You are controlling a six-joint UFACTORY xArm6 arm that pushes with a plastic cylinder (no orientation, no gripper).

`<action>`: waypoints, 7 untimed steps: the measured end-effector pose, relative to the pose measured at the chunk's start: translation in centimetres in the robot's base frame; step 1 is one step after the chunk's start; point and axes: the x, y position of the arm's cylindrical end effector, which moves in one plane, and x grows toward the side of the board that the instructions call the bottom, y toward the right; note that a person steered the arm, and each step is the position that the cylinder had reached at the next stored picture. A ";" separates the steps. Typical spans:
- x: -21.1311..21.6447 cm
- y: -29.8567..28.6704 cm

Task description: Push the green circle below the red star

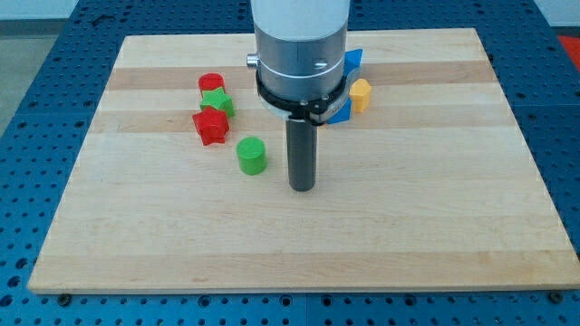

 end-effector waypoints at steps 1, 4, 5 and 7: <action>-2.4 1.0; -3.5 1.2; -3.5 -1.7; -3.5 -8.0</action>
